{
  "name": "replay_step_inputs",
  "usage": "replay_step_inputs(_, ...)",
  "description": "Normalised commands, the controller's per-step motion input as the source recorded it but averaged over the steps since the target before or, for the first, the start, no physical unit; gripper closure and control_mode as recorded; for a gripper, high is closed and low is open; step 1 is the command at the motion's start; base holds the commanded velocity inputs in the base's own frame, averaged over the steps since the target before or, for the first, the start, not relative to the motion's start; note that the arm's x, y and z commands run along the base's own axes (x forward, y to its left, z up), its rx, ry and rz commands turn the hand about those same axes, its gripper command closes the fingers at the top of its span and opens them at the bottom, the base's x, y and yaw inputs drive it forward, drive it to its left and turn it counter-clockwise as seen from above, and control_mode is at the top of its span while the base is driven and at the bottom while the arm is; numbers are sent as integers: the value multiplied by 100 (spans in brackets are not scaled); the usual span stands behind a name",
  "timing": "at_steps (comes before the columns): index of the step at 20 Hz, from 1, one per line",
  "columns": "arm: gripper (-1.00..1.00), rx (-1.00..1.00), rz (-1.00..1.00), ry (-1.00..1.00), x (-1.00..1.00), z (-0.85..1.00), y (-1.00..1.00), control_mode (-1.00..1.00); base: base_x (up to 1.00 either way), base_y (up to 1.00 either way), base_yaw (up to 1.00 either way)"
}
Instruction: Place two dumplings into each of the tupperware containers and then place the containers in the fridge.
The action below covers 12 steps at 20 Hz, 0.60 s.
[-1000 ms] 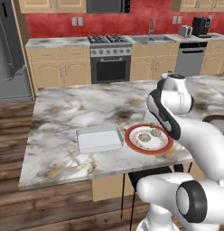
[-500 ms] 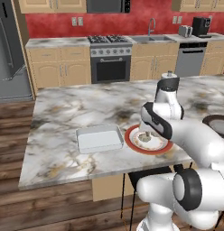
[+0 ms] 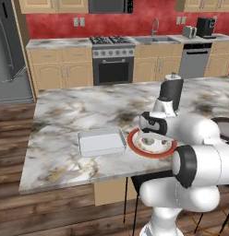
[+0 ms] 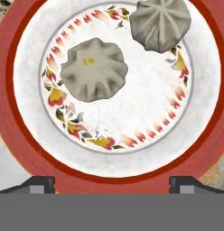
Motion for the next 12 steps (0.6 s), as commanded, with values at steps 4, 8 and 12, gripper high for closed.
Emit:
replay_step_inputs(4, -100, 0, 0, 0, 41, -27, 0, -100, 0, 0, 0)
replay_step_inputs(8, -100, 0, 0, 0, 33, 0, 0, -100, 0, 0, 0)
replay_step_inputs(12, -100, 1, 0, 0, 46, 0, 0, -100, 0, 0, 0)
